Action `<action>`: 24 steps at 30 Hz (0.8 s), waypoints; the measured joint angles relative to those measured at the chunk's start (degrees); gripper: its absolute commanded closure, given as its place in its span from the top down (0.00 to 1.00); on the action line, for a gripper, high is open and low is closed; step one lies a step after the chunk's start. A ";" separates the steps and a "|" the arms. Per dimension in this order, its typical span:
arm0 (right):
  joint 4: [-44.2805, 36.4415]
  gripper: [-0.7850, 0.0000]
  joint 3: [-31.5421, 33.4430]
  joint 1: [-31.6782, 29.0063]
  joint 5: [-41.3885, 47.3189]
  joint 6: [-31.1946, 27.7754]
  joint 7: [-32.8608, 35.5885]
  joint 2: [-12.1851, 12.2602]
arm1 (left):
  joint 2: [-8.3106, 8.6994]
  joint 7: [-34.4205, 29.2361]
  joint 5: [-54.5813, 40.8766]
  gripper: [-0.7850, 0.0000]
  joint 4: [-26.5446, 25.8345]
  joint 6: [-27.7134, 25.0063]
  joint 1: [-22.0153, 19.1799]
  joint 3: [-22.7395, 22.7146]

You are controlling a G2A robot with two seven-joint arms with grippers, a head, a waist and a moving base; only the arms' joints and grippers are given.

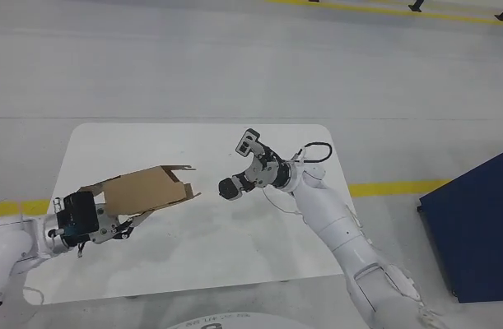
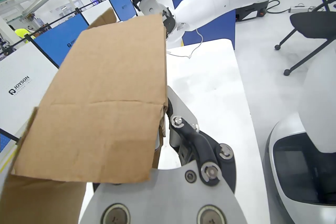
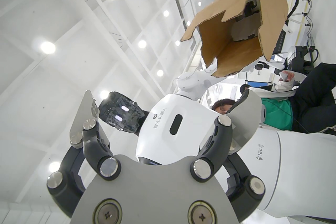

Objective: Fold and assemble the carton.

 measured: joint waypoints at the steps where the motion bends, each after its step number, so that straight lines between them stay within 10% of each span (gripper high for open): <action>1: 0.03 1.00 -0.03 0.03 -0.04 0.01 -0.12 -0.01 | 0.00 -0.03 0.24 0.00 -0.07 0.19 0.02 -0.01; 13: -0.78 1.00 2.34 -1.09 3.69 -1.37 -1.81 -0.22 | 0.02 1.08 -1.99 0.00 3.08 -8.47 -2.06 1.07; 24: -1.75 1.00 -2.06 0.17 0.25 -6.73 -10.22 -1.61 | 2.57 9.55 6.71 0.00 7.34 -8.86 -6.69 10.85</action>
